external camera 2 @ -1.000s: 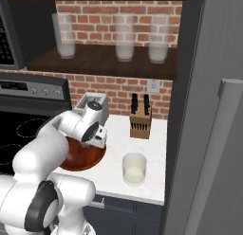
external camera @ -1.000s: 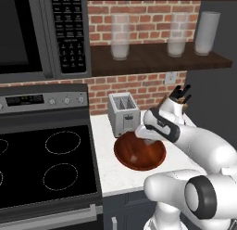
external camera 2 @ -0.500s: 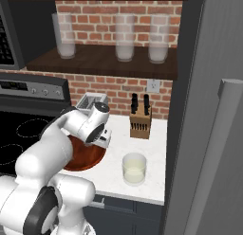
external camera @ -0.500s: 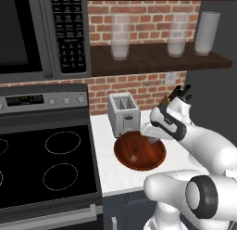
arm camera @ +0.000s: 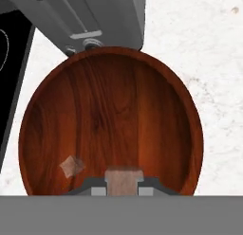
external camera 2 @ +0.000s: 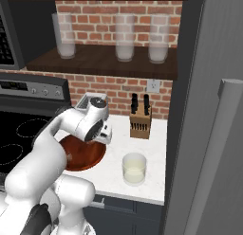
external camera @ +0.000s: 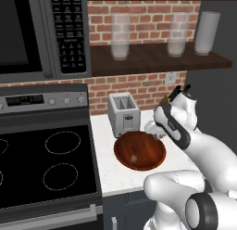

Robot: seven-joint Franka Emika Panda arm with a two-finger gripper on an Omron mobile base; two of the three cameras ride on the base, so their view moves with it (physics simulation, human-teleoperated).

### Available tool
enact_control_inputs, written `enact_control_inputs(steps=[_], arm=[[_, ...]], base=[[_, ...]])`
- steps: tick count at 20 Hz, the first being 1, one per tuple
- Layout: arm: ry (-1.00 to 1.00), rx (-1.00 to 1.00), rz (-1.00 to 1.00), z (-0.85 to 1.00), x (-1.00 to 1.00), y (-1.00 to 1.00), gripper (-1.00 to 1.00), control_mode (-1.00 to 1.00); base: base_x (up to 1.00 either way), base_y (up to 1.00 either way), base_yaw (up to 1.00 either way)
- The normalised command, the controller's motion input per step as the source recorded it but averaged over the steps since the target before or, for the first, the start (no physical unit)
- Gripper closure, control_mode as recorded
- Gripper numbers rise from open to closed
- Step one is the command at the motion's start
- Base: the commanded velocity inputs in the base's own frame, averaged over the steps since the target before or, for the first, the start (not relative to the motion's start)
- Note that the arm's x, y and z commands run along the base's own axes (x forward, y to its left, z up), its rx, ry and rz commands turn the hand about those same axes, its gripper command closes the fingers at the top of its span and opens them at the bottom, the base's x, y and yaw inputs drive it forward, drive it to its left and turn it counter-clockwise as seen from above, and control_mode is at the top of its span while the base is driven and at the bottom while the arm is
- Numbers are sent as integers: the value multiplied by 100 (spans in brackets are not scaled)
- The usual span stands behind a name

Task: Grab a lemon wedge from the fridge and one ice cube from the ice bowl, and put them in the glass of lemonade.

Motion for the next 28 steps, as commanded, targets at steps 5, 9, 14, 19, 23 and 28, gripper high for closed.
enact_control_inputs(steps=[5,9,14,19,23,28], arm=[[5,-36,0,36,-15,-20,100,-100],[0,-17,-7,13,-19,-68,100,-100],[4,-7,-17,6,-1,-99,100,-100],[10,0,-20,0,0,-100,100,-100],[1,0,-14,-23,-16,-60,100,-100],[0,3,-6,-22,-20,-42,100,-100]], base=[[0,0,0],[0,0,0],[0,0,0],[0,0,0],[0,0,0],[0,0,0]])
